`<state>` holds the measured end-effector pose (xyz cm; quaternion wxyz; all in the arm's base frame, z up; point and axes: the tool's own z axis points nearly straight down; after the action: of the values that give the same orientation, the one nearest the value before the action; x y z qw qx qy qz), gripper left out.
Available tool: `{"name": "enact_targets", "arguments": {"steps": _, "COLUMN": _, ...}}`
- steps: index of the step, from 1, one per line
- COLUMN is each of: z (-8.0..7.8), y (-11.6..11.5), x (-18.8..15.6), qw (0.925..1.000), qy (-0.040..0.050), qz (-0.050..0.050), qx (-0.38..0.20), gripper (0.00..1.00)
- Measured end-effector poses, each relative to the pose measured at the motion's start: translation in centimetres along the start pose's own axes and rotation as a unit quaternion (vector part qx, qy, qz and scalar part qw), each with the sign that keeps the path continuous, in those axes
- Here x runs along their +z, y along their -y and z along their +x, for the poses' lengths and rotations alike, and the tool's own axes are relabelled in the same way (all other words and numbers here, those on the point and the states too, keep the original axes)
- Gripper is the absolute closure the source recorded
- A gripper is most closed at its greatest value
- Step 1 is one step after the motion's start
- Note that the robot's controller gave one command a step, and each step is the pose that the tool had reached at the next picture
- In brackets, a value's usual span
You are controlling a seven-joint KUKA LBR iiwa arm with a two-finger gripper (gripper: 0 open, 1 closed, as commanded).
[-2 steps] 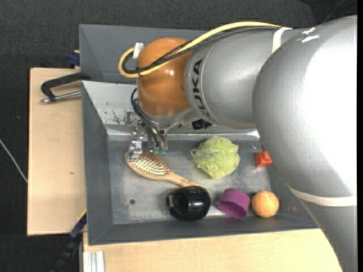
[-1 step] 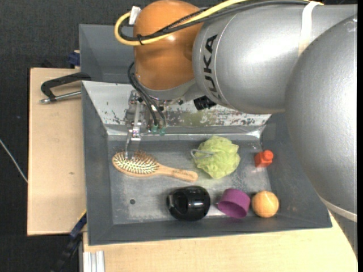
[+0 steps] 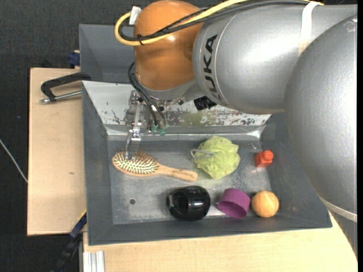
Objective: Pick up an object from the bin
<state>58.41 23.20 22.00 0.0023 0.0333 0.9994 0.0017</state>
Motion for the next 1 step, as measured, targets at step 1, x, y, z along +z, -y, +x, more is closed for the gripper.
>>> {"name": "enact_targets", "arguments": {"steps": 1, "z": -0.29, "y": 0.15, "x": 1.89, "qw": 0.9960, "qy": 0.0013, "qz": 0.000, "qx": -0.089, "gripper": 0.00}}
